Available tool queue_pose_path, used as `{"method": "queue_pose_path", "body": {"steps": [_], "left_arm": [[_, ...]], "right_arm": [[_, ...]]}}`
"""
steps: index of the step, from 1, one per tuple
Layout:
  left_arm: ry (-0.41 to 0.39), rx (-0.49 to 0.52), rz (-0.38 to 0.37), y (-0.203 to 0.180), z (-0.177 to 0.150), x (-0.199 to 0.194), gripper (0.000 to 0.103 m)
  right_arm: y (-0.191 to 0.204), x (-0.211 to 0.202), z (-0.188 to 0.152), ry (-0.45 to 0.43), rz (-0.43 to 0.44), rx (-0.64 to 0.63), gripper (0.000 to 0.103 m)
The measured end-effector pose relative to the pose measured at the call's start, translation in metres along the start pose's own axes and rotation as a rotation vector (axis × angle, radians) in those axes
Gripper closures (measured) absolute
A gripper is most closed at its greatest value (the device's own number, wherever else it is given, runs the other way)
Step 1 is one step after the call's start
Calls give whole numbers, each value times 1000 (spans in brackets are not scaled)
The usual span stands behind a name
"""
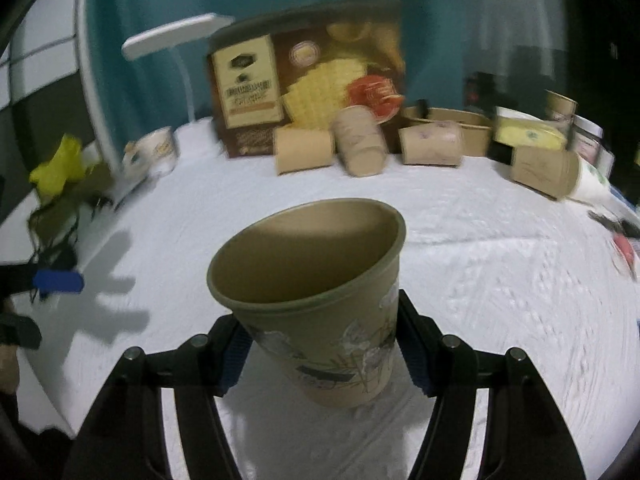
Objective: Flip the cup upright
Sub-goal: 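Lower the upright cup onto the tablecloth with the right gripper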
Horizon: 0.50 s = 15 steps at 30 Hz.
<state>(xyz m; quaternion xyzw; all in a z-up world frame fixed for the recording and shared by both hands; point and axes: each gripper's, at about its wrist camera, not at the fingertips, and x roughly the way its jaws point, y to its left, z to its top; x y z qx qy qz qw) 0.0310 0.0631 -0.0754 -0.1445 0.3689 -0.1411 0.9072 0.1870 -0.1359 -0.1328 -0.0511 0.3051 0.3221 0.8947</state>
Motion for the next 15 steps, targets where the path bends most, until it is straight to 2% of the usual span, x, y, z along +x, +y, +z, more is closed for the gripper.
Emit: {"method": "queue_pose_path", "body": {"steps": [5, 8, 15], "left_arm": [[18, 28, 47, 0, -1, 10, 19], [23, 29, 44, -1, -2, 12, 19], [47, 45, 41, -9, -6, 20, 19]], "right_arm": [[-9, -5, -9, -44, -75, 74, 40], [-11, -9, -11, -67, -110, 88, 40], [-24, -9, -16, -41, -193, 164, 40]]}}
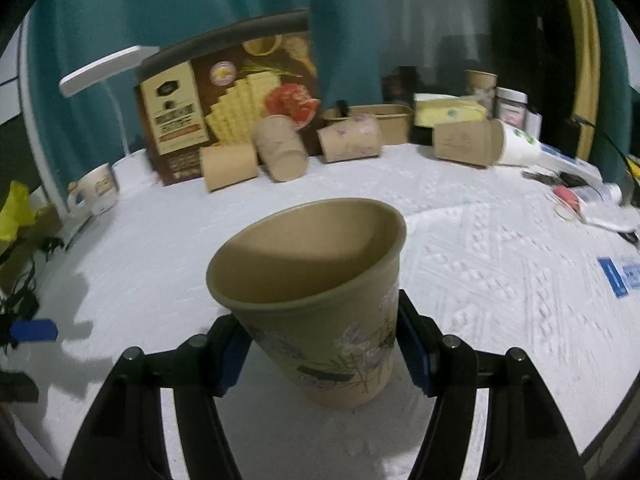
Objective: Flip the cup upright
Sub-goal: 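Lower the upright cup onto the tablecloth with the right gripper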
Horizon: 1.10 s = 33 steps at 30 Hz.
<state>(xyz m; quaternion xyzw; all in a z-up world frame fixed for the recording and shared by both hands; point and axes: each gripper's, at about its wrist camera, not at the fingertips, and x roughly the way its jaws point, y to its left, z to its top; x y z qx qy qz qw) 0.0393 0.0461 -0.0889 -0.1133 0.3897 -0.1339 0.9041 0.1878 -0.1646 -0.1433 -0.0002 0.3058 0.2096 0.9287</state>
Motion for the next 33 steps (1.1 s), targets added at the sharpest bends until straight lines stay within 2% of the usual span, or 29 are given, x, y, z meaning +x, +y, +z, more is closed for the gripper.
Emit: {"method": "queue_pose_path", "body": {"steps": [5, 7, 15, 24, 33], "left_arm": [[22, -2, -16, -3, -3, 6, 19], [28, 0, -18, -4, -4, 8, 19], [40, -3, -17, -4, -8, 11, 19], [28, 34, 8, -8, -16, 11, 19], [32, 59, 37, -12, -24, 11, 19]], "right_arm": [[-10, 3, -13, 26, -26, 28, 40], [-12, -4, -12, -10, -20, 38, 40], [-10, -6, -18, -1, -41, 28, 40], [-8, -7, -33, 52, -67, 39, 40], [-2, -31, -49, 70, -63, 35, 40]]}}
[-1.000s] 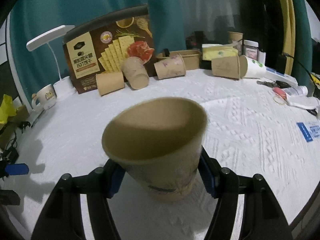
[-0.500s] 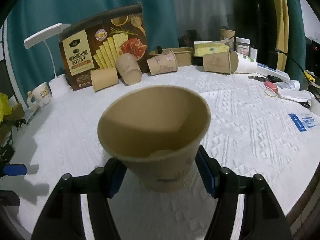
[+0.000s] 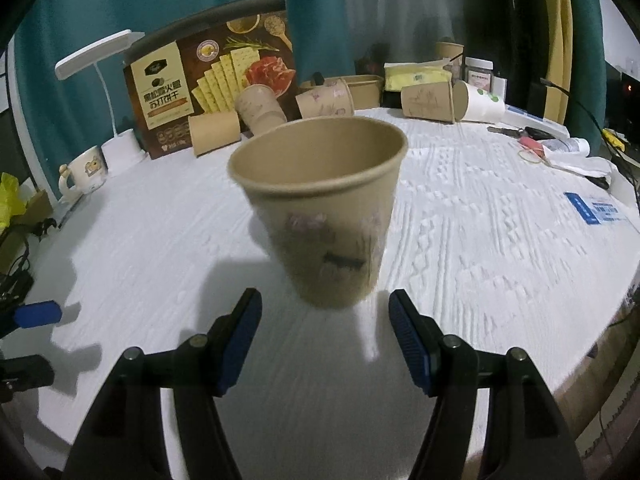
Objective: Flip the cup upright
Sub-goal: 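Lower the upright cup onto the tablecloth with the right gripper, then open the right gripper and pull it back from the cup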
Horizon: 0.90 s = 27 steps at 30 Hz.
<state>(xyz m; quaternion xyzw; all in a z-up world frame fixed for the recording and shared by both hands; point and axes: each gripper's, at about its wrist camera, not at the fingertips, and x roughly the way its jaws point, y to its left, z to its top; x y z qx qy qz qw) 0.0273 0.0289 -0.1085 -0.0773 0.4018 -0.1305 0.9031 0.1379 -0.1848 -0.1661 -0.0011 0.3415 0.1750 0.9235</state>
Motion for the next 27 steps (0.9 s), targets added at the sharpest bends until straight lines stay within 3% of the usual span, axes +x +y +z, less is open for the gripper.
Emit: {"method": "queue_pose_path", "body": {"steps": [14, 27], "left_arm": [[-15, 43, 32, -20, -16, -17, 19], [-99, 107, 52, -48, -9, -48, 19]], "right_arm": [[-11, -69, -32, -17, -54, 66, 40], [-23, -157, -22, -113, -124, 104, 39]]}}
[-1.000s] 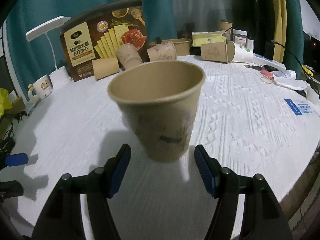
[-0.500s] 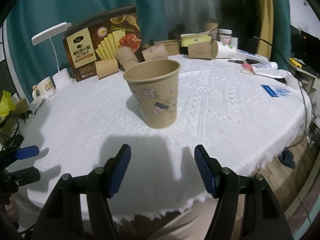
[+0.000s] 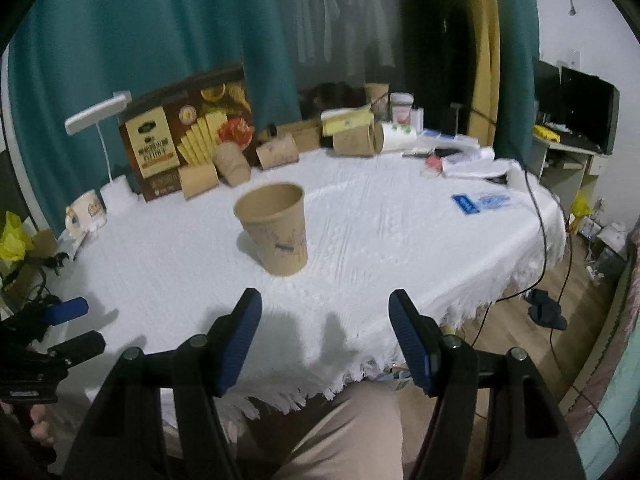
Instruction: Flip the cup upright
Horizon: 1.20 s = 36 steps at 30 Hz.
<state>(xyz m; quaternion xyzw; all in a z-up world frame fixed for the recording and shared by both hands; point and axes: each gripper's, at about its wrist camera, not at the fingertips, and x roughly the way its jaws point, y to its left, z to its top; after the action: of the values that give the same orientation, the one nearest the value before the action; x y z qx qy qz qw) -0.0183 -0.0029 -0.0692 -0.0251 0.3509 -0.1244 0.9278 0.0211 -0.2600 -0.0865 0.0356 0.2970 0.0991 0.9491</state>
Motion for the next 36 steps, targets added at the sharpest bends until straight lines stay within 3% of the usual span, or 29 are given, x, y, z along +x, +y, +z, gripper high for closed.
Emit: {"method": "queue_pose_path", "body": {"steps": [10, 18, 22, 36], "left_arm": [[-123, 48, 30, -6, 35, -41, 19], [-319, 114, 112, -18, 67, -87, 19], [-393, 128, 125, -23, 73, -102, 12], [-375, 90, 87, -20, 61, -95, 12]], "right_arm": [[-1, -60, 35, -128, -13, -22, 39], [5, -111, 59, -257, -15, -55, 37], [11, -125, 62, -288, -11, -69, 34], [29, -110, 46, -264, -1, -76, 33]]}}
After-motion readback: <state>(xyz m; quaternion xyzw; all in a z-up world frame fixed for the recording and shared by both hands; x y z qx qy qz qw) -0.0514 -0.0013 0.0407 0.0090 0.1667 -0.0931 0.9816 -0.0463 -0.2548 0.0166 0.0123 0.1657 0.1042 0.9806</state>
